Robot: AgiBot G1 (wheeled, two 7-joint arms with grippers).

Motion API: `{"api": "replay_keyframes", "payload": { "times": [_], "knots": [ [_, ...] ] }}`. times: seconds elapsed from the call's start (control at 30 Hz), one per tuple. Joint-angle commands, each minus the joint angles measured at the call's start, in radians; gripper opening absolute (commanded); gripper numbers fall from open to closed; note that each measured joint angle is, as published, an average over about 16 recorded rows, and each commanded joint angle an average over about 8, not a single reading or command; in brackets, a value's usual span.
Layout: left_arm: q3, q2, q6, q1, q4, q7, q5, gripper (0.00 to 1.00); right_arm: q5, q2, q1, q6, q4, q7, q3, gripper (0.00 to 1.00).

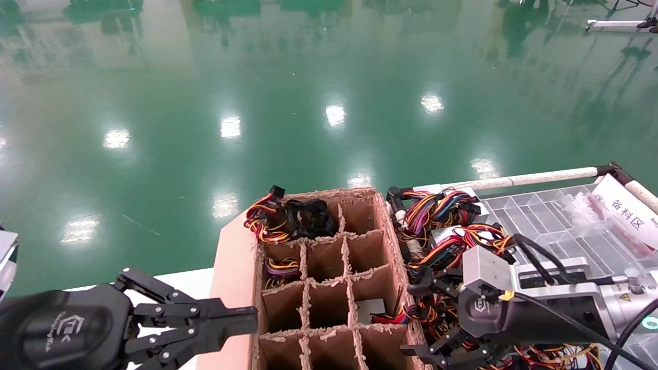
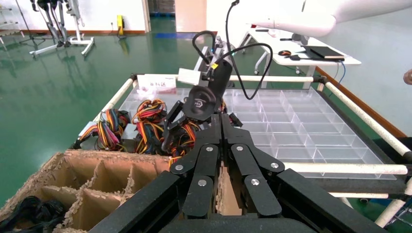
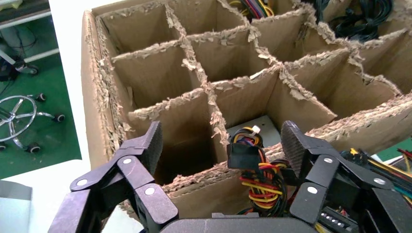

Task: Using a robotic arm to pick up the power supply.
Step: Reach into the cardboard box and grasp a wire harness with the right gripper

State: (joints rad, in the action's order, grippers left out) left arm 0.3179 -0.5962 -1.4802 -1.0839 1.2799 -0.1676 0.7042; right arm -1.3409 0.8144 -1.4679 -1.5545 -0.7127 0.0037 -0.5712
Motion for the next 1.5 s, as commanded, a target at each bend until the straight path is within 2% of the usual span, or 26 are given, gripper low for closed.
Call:
{"api": "replay_keyframes", "payload": {
  "times": [0.03, 0.93, 1.23, 1.5],
  "knots": [
    [0.000, 0.000, 0.000, 0.000, 0.000, 0.000, 0.000, 1.00, -0.009, 0.011, -0.010, -0.001, 0.027, -0.020, -0.009, 0.00],
    [0.001, 0.000, 0.000, 0.000, 0.000, 0.000, -0.001, 1.00, -0.039, 0.061, -0.098, -0.009, 0.181, -0.123, -0.080, 0.00],
    [0.001, 0.001, 0.001, 0.000, 0.000, 0.001, -0.001, 1.00, -0.032, 0.070, -0.139, -0.018, 0.186, -0.123, -0.103, 0.00],
    [0.002, 0.001, 0.001, 0.000, 0.000, 0.001, -0.001, 1.00, 0.030, 0.069, -0.192, -0.025, 0.150, -0.110, -0.108, 0.00]
  ]
}}
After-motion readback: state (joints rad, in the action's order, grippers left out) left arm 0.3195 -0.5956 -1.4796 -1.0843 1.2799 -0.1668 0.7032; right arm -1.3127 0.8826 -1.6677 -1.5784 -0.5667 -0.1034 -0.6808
